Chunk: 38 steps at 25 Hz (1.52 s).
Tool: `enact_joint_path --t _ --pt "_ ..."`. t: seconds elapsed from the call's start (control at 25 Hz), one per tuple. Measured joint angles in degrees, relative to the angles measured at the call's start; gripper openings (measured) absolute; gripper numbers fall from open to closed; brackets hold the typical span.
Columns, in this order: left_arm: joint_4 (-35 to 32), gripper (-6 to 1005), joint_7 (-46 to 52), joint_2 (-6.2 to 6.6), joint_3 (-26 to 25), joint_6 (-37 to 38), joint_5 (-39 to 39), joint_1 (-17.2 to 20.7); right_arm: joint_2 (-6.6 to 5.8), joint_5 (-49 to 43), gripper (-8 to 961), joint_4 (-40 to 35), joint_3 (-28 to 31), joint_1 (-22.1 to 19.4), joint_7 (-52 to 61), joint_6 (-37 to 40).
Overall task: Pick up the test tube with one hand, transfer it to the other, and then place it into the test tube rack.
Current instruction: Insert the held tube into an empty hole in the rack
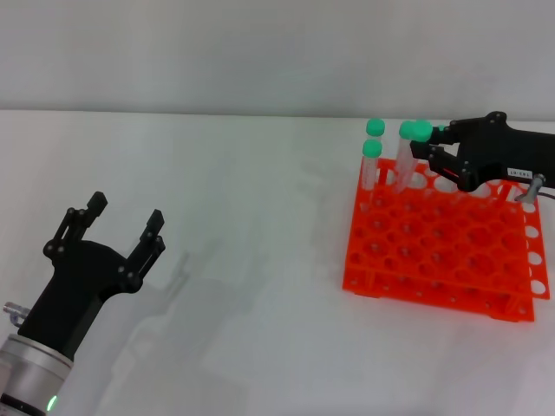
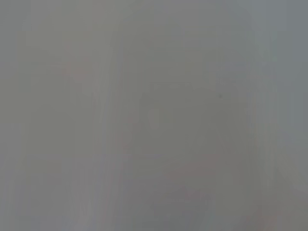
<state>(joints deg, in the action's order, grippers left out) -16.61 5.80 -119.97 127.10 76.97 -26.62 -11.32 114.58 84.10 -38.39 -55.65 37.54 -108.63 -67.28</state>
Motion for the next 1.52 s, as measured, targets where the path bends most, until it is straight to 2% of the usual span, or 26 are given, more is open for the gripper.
enact_joint_path --t 0.64,0.96,1.52 --pt "0.0 773 0.0 -0.08 0.1 0.0 0.0 -0.5 0.47 -3.1 269 0.0 -0.8 1.4 1.5 1.5" --pt "0.0 773 0.0 -0.17 0.1 0.0 0.0 -0.5 0.73 -3.2 275 0.5 -5.0 2.0 1.9 6.8" --pt "-0.1 773 3.1 -0.14 0.2 0.0 0.0 -0.6 0.73 -2.6 286 0.7 -6.0 1.9 4.6 9.6"
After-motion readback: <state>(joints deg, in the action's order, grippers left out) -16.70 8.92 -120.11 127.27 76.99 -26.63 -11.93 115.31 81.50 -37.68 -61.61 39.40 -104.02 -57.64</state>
